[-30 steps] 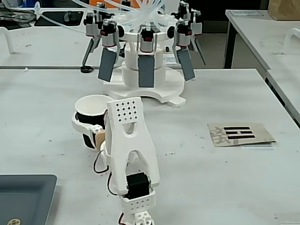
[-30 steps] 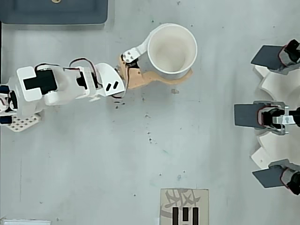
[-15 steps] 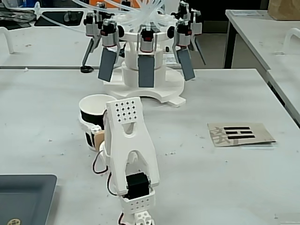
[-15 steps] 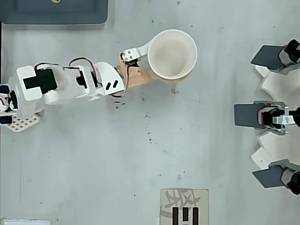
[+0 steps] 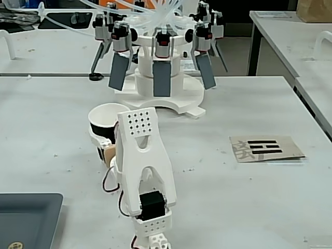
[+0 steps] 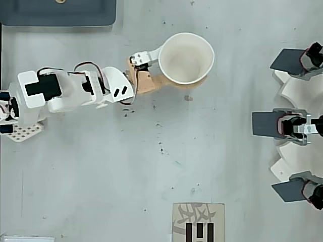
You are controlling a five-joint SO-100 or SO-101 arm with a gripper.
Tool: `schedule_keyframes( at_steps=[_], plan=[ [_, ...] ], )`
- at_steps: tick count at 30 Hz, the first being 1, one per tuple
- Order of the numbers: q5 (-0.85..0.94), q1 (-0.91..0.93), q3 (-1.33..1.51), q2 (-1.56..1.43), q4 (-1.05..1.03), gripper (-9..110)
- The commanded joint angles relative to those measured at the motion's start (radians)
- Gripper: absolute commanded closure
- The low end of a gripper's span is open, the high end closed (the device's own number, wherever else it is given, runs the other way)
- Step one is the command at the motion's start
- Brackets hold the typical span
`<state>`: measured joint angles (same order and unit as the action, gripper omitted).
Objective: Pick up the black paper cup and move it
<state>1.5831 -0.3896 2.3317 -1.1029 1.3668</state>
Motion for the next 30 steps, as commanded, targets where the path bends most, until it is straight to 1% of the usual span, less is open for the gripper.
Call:
schedule_keyframes(
  at_steps=[1,30],
  plan=[
    [0.012,-0.002,-0.029,-0.091,0.031,97],
    [-0.003,0.057,0.508,-0.584,0.06,97]
  ],
)
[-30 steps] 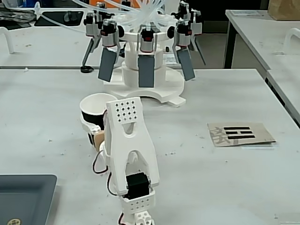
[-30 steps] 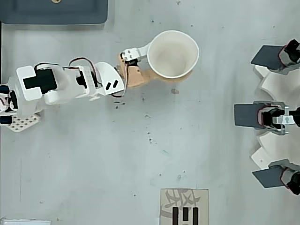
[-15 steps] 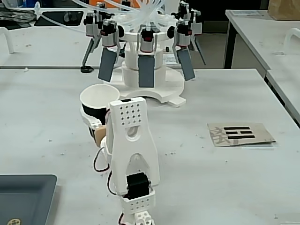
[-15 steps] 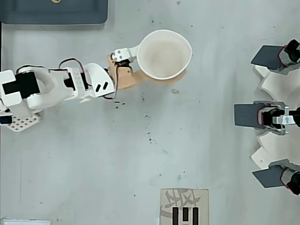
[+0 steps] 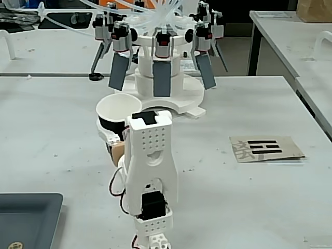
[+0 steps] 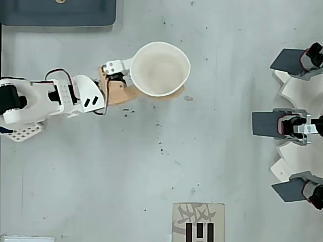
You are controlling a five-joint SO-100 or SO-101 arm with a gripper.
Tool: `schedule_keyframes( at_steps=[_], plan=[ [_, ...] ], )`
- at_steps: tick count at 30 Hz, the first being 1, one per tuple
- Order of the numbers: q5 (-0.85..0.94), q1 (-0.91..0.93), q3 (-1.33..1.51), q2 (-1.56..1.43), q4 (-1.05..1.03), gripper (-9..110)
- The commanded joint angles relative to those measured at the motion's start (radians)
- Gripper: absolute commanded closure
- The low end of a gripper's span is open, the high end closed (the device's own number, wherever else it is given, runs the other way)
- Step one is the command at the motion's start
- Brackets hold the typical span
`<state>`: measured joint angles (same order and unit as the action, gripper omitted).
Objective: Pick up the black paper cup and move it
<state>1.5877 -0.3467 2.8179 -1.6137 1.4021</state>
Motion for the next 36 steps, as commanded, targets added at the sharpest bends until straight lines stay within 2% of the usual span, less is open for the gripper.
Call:
schedule_keyframes(
  at_steps=[1,20,28,36],
  plan=[
    [-0.009,0.018,0.037,-0.091,0.025,97],
    [-0.02,0.137,0.224,-0.295,0.025,98],
    [-0.04,0.219,0.225,-0.298,0.015,97],
    [-0.072,0.305,0.172,-0.295,-0.08,97]
  ],
)
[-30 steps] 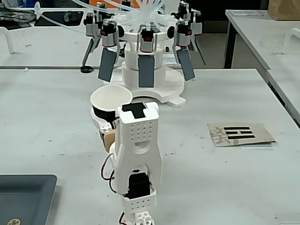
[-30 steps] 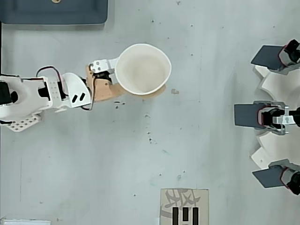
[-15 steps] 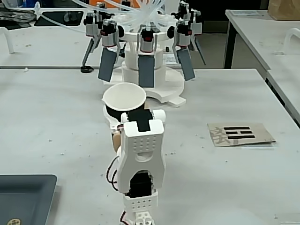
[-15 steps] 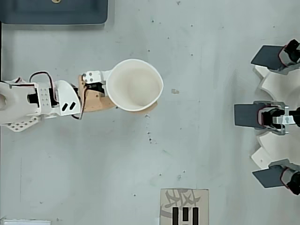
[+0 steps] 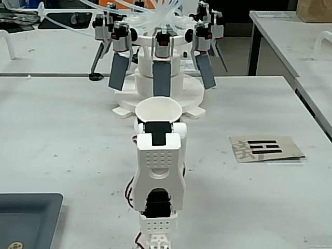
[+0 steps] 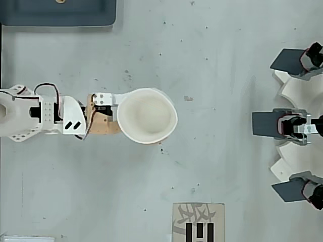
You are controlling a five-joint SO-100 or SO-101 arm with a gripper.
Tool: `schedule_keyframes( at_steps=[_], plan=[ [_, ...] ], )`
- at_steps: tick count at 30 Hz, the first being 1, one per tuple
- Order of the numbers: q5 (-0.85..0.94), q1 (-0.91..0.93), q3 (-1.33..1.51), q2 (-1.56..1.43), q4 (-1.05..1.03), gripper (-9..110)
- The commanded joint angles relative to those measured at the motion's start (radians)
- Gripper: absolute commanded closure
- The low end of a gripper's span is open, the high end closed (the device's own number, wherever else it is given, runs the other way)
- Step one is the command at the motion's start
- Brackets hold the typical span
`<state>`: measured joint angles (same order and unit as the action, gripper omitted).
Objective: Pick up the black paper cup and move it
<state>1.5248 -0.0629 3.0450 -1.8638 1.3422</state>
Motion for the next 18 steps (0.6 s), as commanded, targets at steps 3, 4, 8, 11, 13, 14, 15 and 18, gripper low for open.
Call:
schedule_keyframes(
  at_steps=[3,4,8,11,13,14,15,18],
  plan=[
    [-0.014,0.038,-0.098,-0.037,-0.058,98],
    [-0.014,0.044,-0.121,-0.031,-0.074,98],
    [-0.014,0.064,-0.222,0.018,-0.124,99],
    [-0.014,0.069,-0.302,0.06,-0.167,99],
    [-0.014,0.072,-0.36,0.089,-0.196,99],
    [-0.014,0.072,-0.39,0.101,-0.216,100],
    [-0.014,0.072,-0.419,0.11,-0.236,100],
    [-0.015,0.072,-0.495,0.144,-0.29,100]
  ],
)
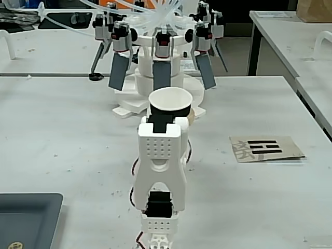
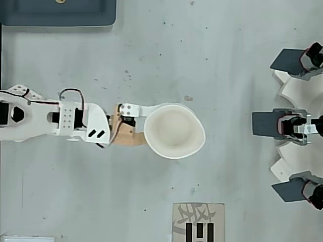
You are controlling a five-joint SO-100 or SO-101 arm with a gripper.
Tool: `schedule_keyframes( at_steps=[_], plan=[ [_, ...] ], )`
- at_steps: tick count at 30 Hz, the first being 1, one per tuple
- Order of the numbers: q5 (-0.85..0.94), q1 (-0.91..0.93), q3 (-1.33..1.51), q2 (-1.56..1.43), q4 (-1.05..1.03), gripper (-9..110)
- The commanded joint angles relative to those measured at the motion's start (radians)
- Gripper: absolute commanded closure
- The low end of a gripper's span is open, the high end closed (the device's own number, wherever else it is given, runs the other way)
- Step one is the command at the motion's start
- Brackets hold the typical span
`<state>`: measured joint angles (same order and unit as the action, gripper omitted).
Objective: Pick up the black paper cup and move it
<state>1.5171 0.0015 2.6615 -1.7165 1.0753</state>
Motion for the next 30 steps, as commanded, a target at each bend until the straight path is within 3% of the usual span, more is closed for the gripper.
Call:
schedule_keyframes(
  at_steps=[1,30],
  plan=[
    [-0.011,0.008,-0.137,0.009,-0.035,100],
    [-0.032,-0.038,-0.626,0.264,-0.285,99]
  ],
)
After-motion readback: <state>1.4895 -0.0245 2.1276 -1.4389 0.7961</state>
